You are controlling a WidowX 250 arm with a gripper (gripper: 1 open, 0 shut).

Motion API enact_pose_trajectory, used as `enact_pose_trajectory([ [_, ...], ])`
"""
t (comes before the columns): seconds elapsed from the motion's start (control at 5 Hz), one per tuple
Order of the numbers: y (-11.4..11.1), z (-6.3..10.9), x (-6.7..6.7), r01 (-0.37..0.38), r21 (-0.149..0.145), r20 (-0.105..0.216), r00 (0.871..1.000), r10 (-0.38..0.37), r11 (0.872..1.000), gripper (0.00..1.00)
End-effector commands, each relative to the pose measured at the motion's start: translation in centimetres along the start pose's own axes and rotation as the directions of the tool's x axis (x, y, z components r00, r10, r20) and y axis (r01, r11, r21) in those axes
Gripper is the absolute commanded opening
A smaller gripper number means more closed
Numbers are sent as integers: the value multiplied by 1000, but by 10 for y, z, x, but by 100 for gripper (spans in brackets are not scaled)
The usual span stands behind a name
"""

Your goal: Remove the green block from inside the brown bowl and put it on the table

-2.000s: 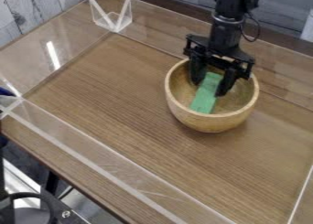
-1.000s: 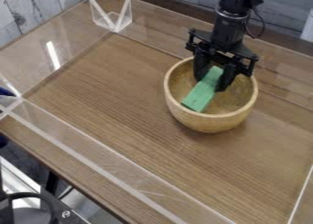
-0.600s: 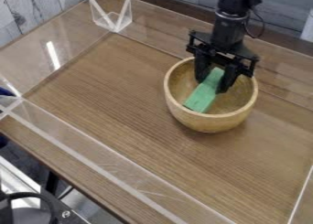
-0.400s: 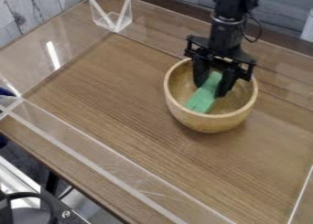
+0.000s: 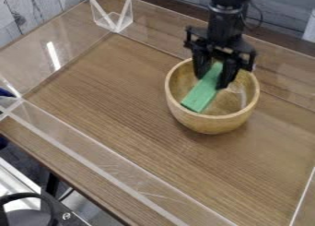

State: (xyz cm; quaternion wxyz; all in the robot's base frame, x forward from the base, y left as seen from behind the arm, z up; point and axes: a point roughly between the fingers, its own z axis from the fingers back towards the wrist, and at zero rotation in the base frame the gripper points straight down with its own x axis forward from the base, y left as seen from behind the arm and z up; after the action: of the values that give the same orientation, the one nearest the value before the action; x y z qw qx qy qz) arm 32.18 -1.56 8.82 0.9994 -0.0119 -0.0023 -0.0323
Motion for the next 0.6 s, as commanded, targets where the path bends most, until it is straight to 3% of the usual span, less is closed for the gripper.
enact_pose_trajectory([
  [0.0, 13, 30, -4, -24, -11, 87, 996, 25, 1000, 0],
  [0.2, 23, 33, -13, -47, -20, 85, 995, 48, 999, 0],
  [0.4, 33, 39, -31, -69, 6, 76, 995, 68, 998, 0],
])
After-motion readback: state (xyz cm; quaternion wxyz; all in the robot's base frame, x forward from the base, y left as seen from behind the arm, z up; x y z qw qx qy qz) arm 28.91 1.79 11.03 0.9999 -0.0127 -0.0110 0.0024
